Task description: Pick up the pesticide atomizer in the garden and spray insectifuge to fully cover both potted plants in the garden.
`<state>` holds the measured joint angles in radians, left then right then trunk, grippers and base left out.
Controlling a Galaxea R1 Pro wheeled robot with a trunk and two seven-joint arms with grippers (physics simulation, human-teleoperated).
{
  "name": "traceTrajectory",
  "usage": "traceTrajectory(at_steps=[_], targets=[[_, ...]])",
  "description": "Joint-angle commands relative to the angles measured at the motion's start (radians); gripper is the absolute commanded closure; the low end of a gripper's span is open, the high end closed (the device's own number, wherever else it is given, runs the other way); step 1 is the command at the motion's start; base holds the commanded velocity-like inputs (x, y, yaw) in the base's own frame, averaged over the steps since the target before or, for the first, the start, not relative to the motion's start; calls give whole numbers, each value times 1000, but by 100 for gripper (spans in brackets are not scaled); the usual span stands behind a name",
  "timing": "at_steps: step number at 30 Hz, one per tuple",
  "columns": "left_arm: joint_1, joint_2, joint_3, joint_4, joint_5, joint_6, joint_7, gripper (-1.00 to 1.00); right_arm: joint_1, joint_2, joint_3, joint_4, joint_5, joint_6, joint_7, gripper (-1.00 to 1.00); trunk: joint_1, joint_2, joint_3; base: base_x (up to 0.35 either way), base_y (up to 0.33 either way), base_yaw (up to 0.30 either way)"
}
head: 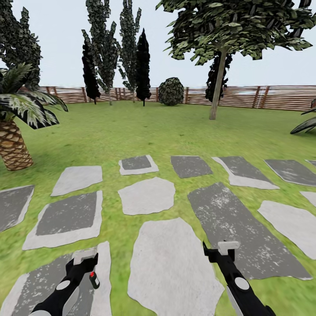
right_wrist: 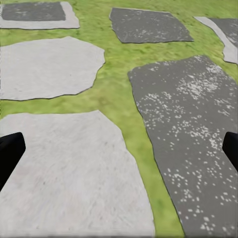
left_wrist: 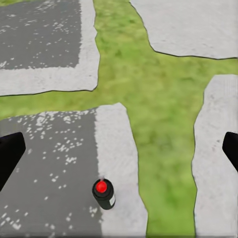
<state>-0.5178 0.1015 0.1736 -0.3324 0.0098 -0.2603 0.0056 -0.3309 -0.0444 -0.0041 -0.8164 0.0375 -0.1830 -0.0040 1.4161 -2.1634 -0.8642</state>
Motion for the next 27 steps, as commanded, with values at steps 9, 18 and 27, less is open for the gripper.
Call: traceTrajectory(at_steps=[9,18,27], targets=[[-1,0,0,1,1,-5,1,-100,0,0,0,2,4,-3,-1,-100,34,-64,-43,0,0,89],[-2,0,0,1,1,-5,1,-100,0,0,1,2,4,-3,-1,-100,69,-127,-85,0,0,130],[-2,1,2,1,1,-3,1,-100,0,0,-2,1,3,-2,1,-100,103,-190,-126,0,0,153]])
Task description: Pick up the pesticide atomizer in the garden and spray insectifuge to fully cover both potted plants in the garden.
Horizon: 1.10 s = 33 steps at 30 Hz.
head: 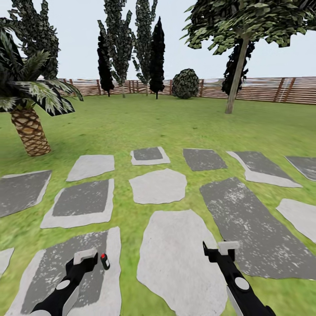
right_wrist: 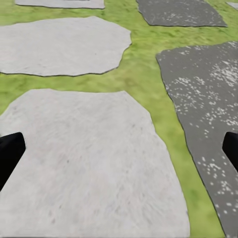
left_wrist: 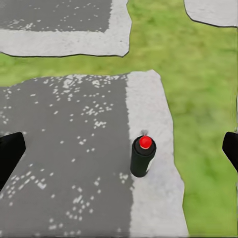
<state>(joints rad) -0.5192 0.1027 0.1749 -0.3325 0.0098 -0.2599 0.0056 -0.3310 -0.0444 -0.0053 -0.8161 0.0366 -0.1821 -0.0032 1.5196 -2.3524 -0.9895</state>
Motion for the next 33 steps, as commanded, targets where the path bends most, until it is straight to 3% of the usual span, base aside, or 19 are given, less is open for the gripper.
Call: traceTrajectory(at_steps=[1,9,21,33], targets=[[-1,0,1,1,1,-3,1,-100,0,0,-1,-1,3,-2,0,-100,4,-8,-6,0,0,155],[-1,0,2,1,1,-2,1,-100,0,0,-1,-2,3,-2,0,-100,34,-64,-43,0,0,36],[-4,-1,-12,-4,-7,-2,-3,-100,0,4,1,2,3,-2,-1,-100,80,-148,-99,0,0,-135],[-13,-4,-11,-7,-12,-1,-4,-100,0,7,1,3,3,-2,-1,-100,86,-150,-161,0,0,-186]])
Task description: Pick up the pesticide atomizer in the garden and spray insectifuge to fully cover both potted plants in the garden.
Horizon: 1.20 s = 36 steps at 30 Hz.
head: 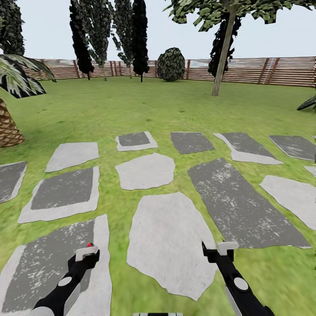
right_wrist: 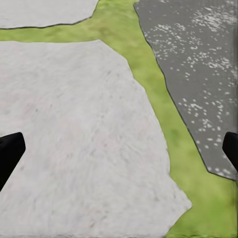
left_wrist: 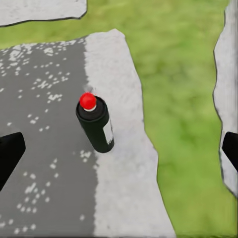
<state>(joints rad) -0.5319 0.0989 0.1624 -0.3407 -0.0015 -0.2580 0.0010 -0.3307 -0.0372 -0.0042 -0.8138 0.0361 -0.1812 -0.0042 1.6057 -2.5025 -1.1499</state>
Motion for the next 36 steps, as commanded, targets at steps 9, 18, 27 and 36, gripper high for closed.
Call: traceTrajectory(at_steps=[9,18,27,36], targets=[[0,0,5,7,4,-3,2,-100,-1,2,0,1,4,-4,-1,-100,4,-2,-45,0,0,-149],[1,1,4,8,-1,-6,2,-100,-1,2,1,1,4,-4,-1,-100,8,-5,-82,0,0,-8],[1,1,3,8,-2,-8,2,-100,-1,2,0,1,4,-4,-2,-100,12,-7,-130,0,0,0],[1,2,6,7,5,-16,4,-100,-1,2,1,1,4,-4,-1,-100,15,-8,-169,0,0,0]])
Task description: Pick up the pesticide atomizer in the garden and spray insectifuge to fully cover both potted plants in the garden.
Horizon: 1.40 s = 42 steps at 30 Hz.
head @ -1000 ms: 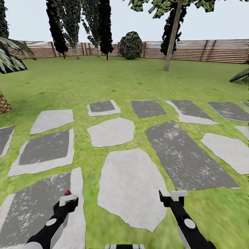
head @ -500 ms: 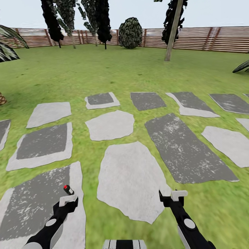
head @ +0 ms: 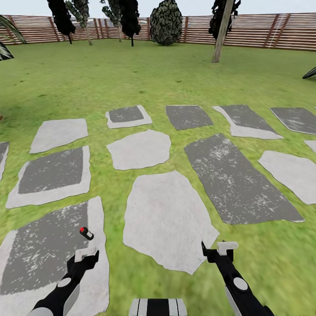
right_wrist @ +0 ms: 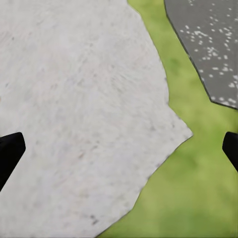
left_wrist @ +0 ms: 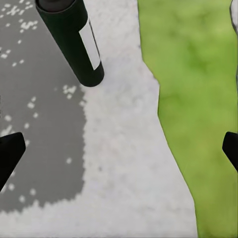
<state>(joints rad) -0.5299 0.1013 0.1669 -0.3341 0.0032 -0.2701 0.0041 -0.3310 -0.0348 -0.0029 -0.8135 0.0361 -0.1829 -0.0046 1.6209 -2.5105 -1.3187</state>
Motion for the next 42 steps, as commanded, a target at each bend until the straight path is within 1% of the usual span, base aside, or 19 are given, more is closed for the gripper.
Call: traceTrajectory(at_steps=[1,4,7,14,22,29,36,42], targets=[[0,0,0,1,0,-5,0,-100,0,0,0,1,4,-3,-1,-100,0,0,-1,0,0,0],[1,0,-1,1,-6,-6,0,-100,0,0,0,1,4,-3,0,-100,0,0,-2,0,0,0],[0,0,3,1,0,-6,0,-100,0,0,0,1,4,-3,0,-100,0,0,-2,38,17,0],[-1,0,12,1,7,-5,2,-100,0,0,0,1,4,-3,0,-100,0,0,-2,180,128,0],[-1,0,11,1,7,-6,2,-100,0,0,0,0,4,-3,0,-100,0,0,-2,25,16,0],[-1,0,12,1,8,-6,2,-100,0,0,0,-1,4,-3,0,-100,0,0,-2,198,128,0],[-1,0,10,1,7,-6,2,-100,0,0,0,-2,4,-3,-1,-100,0,0,-2,28,17,1],[-1,0,6,2,6,-7,2,-100,0,0,0,-1,5,-3,-2,-100,0,0,-2,1,1,185]])
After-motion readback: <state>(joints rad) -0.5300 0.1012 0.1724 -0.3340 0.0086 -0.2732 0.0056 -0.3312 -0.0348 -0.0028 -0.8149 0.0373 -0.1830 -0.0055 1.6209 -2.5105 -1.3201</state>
